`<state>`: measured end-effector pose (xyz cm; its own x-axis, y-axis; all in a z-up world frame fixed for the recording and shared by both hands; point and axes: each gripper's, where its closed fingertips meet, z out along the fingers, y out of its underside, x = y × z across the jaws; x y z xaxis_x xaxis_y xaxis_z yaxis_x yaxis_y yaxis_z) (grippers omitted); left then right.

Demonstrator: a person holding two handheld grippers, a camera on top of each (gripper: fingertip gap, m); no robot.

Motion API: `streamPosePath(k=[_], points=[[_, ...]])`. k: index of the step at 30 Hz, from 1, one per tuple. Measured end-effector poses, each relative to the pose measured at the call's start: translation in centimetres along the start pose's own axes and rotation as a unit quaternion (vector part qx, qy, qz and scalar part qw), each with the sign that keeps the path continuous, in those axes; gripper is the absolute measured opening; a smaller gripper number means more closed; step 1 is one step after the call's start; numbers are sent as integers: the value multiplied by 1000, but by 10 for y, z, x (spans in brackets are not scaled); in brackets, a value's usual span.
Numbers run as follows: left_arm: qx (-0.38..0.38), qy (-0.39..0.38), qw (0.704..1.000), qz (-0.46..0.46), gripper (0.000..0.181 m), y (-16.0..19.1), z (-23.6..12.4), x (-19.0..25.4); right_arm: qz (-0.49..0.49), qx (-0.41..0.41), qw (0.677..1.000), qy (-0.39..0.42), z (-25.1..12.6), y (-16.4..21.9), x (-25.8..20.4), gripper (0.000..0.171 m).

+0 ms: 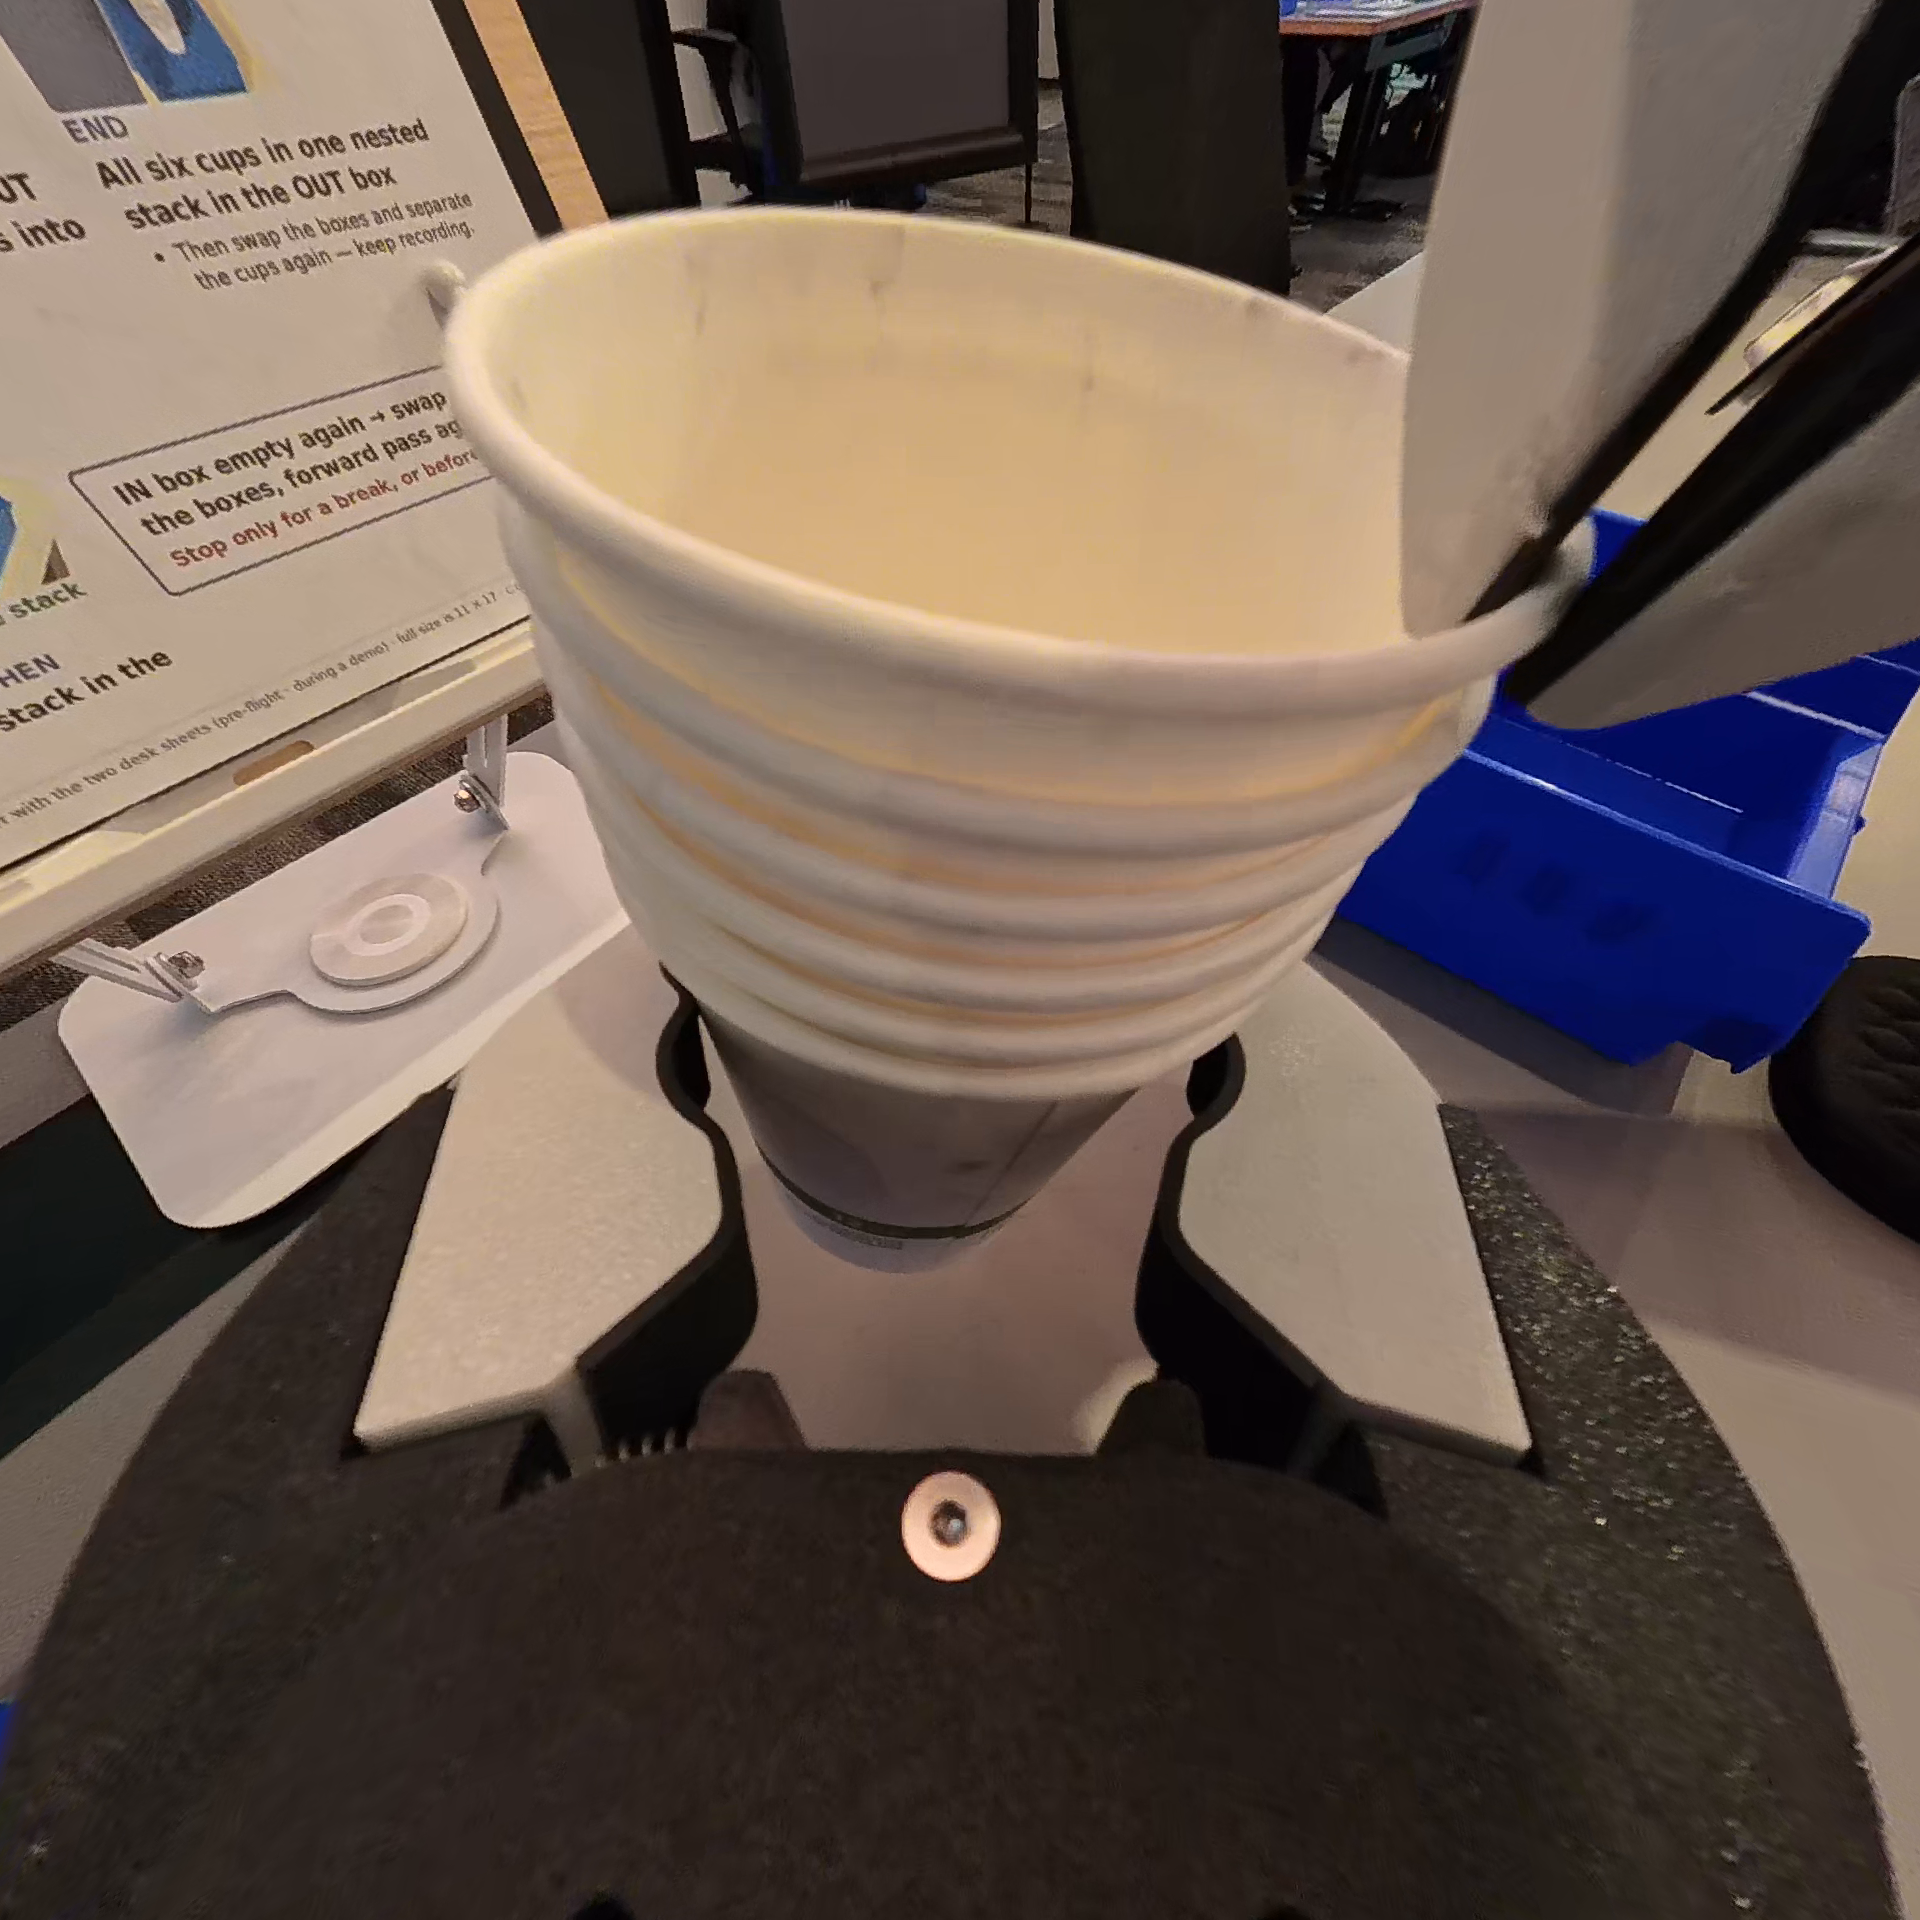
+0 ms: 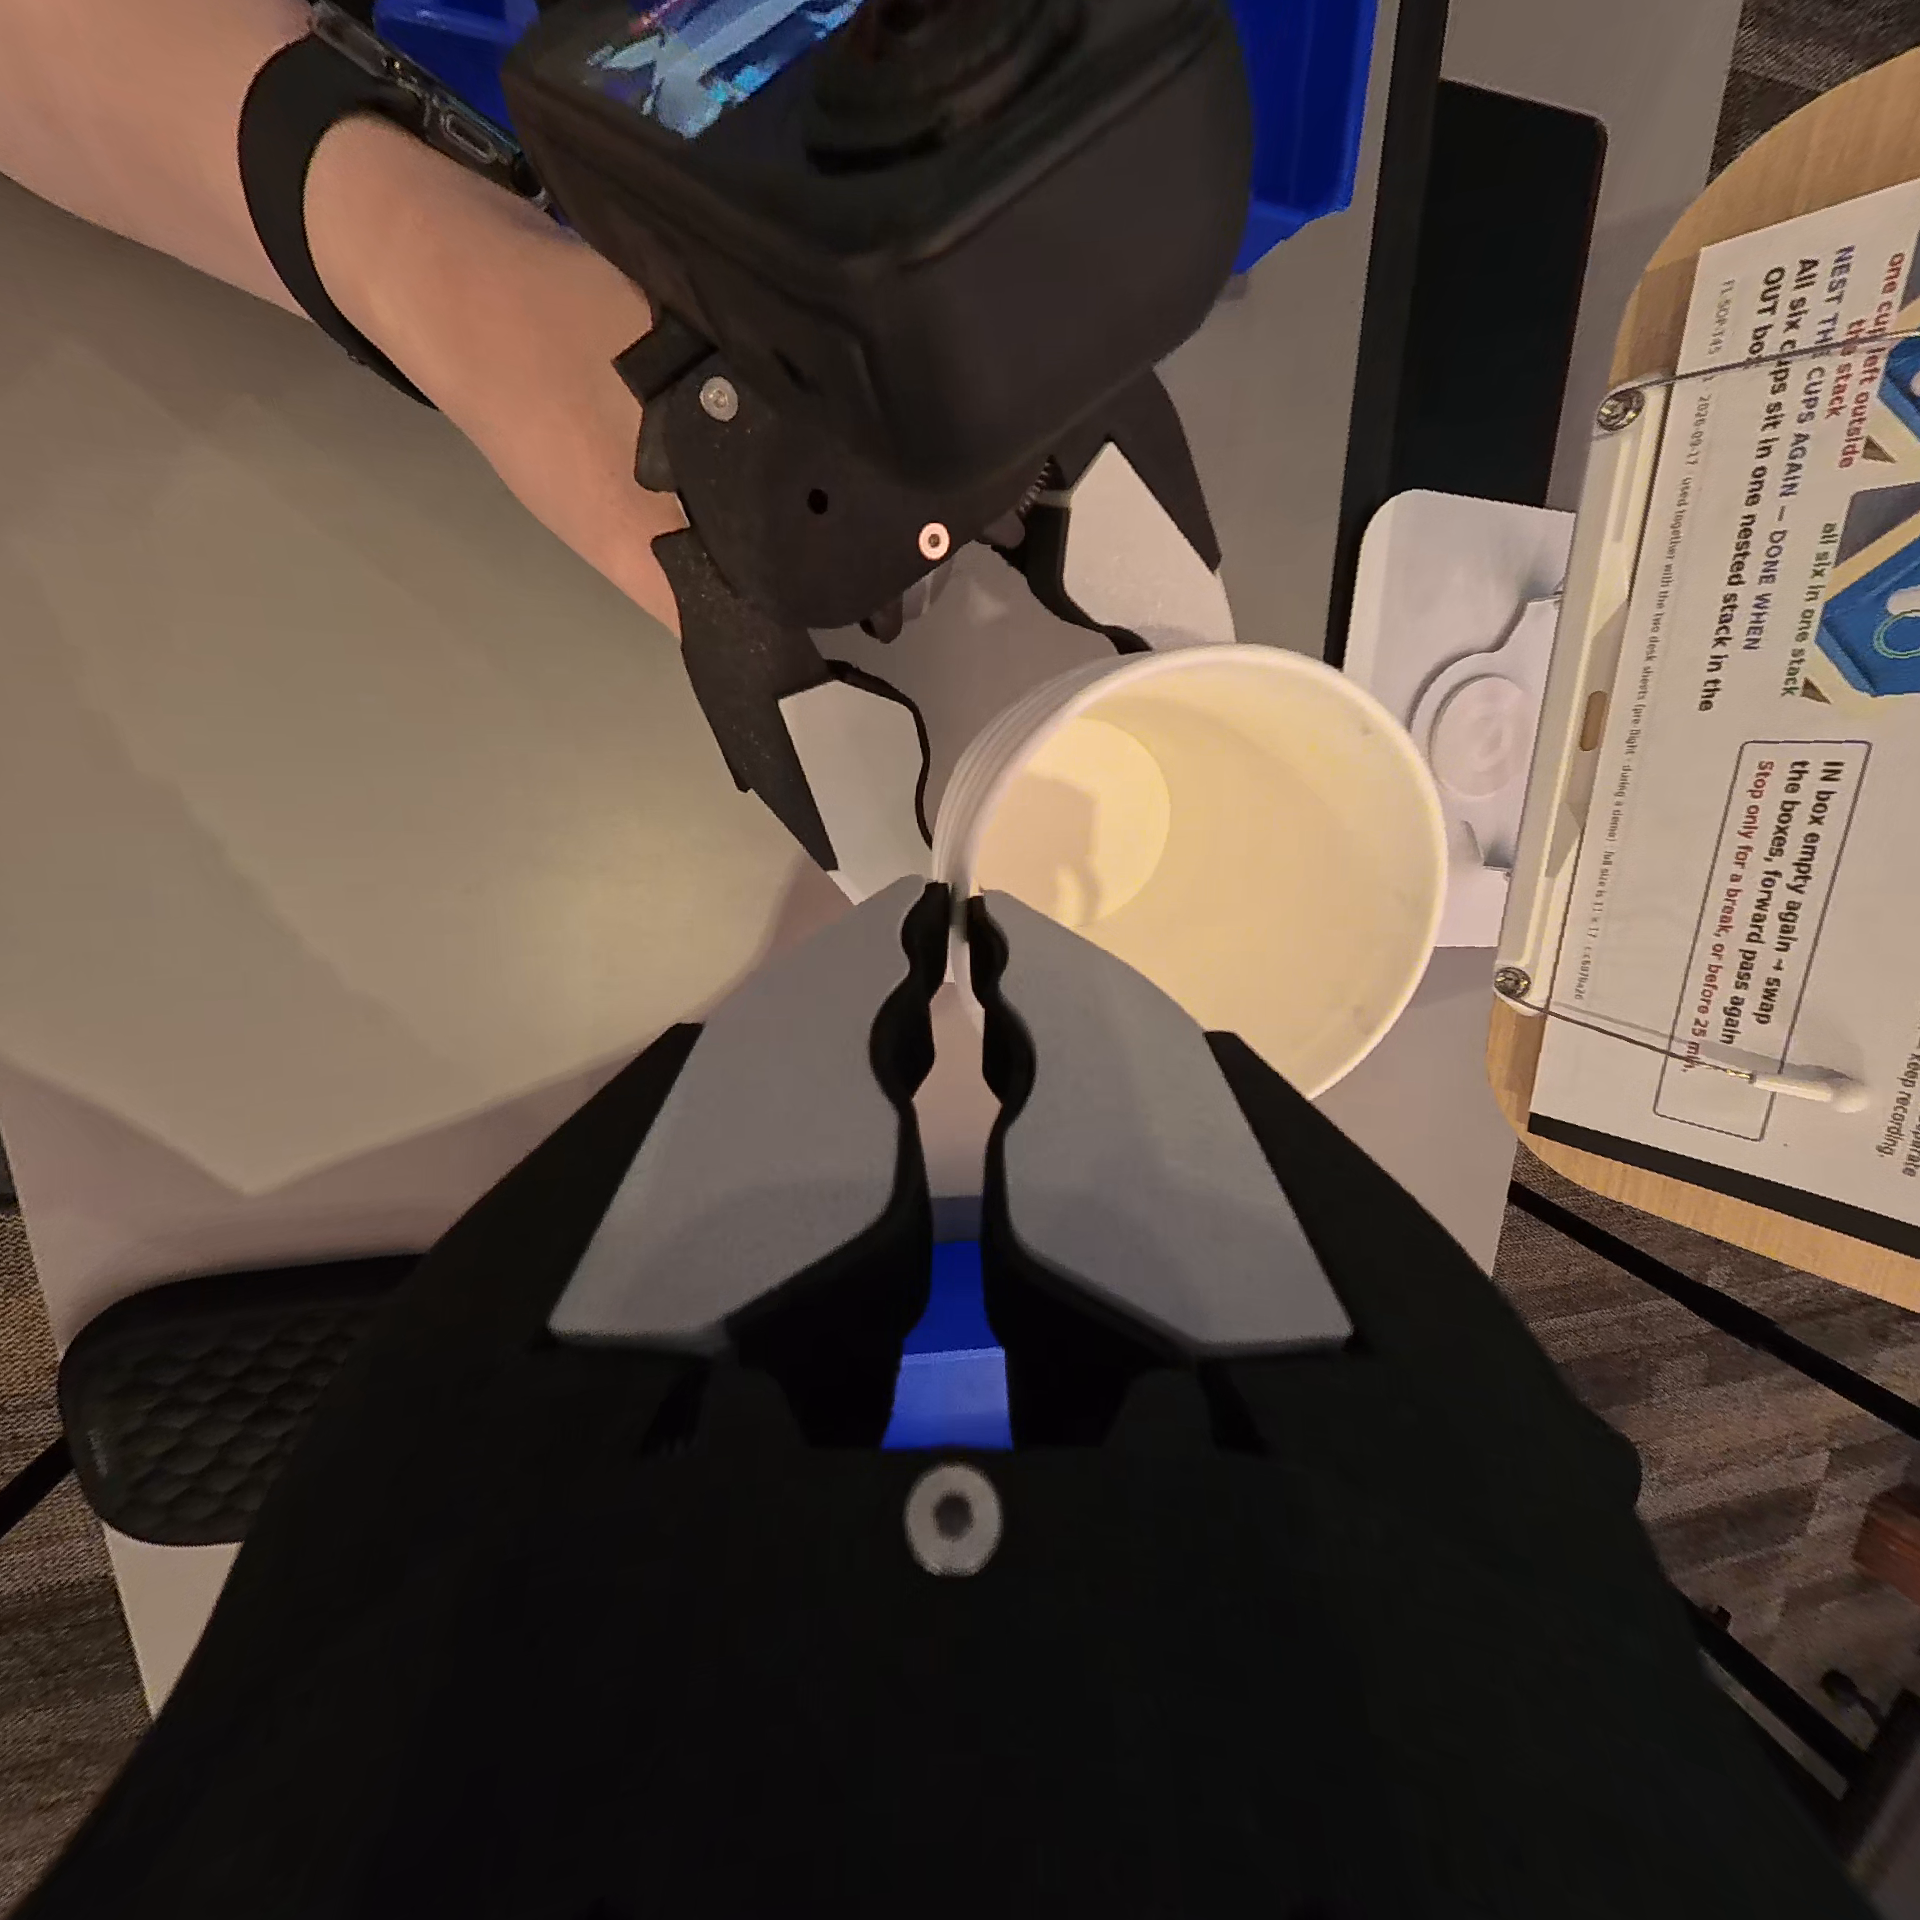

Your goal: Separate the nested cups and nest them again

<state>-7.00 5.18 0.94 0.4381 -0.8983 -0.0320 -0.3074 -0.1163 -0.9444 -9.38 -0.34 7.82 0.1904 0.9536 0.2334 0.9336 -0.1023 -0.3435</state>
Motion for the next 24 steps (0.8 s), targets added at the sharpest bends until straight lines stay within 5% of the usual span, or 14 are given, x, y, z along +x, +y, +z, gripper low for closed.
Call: streamPosePath(k=[13,24], points=[[2,9,1000,-22,92,2,1,-3,6,9,1000,16,-28,-12,11,3],[-1,8,1000,-27,92,7,3,-8,65,82,989,106,-134,-7,45,3]])
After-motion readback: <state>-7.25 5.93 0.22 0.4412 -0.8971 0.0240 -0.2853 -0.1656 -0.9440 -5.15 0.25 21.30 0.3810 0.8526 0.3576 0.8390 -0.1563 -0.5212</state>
